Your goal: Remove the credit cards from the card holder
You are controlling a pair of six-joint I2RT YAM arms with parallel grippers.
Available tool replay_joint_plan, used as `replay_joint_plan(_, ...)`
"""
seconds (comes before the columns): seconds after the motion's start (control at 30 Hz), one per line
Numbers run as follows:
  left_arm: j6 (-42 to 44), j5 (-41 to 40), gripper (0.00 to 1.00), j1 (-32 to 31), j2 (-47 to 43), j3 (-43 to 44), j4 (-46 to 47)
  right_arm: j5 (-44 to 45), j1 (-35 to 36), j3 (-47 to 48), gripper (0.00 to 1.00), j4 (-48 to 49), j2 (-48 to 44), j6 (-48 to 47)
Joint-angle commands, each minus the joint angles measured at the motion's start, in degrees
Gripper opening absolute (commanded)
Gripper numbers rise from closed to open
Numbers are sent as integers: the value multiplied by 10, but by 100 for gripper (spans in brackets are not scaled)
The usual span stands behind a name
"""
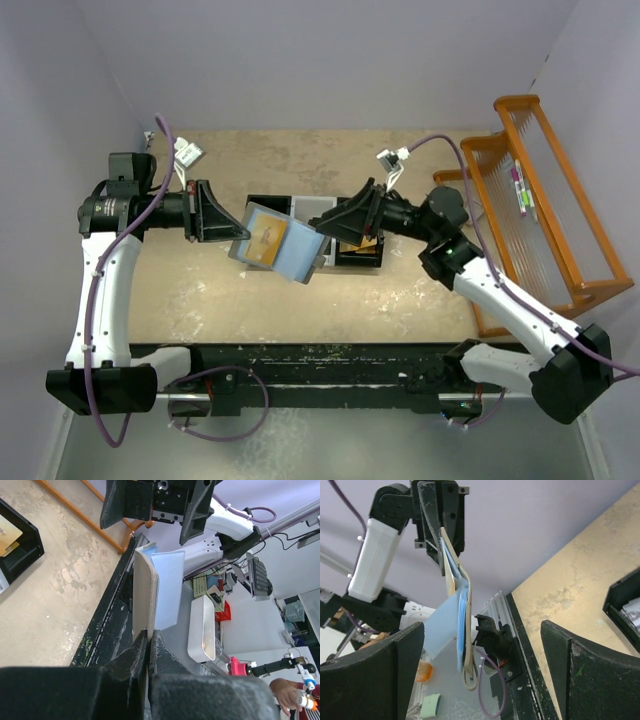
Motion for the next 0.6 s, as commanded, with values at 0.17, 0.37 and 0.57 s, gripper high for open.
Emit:
replay_joint_plan(0.17, -18, -94, 0, 0, -8, 21, 36, 158, -4, 166, 88, -205, -76, -132)
replay_joint_plan(0.37, -67, -137, 0, 0, -13, 12, 92, 118, 70, 158, 78, -131, -25, -74)
replay_joint_plan(0.57, -94, -115, 0, 0, -11, 12, 107, 98, 111, 126, 67, -63, 30, -22)
